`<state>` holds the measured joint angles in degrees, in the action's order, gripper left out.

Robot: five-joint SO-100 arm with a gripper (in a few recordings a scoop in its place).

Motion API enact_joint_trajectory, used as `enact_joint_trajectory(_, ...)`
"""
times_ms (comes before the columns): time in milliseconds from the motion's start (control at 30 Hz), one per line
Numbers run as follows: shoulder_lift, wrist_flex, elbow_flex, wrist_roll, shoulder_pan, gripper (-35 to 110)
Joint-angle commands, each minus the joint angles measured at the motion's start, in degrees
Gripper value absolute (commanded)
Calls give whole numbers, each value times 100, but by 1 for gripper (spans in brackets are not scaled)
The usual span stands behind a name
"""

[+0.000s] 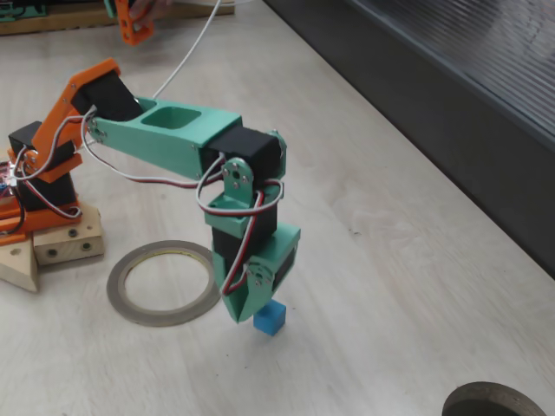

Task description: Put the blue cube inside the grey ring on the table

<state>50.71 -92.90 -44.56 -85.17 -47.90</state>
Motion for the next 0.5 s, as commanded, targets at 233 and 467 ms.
enact_joint_trajectory(233,105,1204,114,-53,-97,0)
enact_joint_trajectory(467,202,1204,53,-53,-97,0)
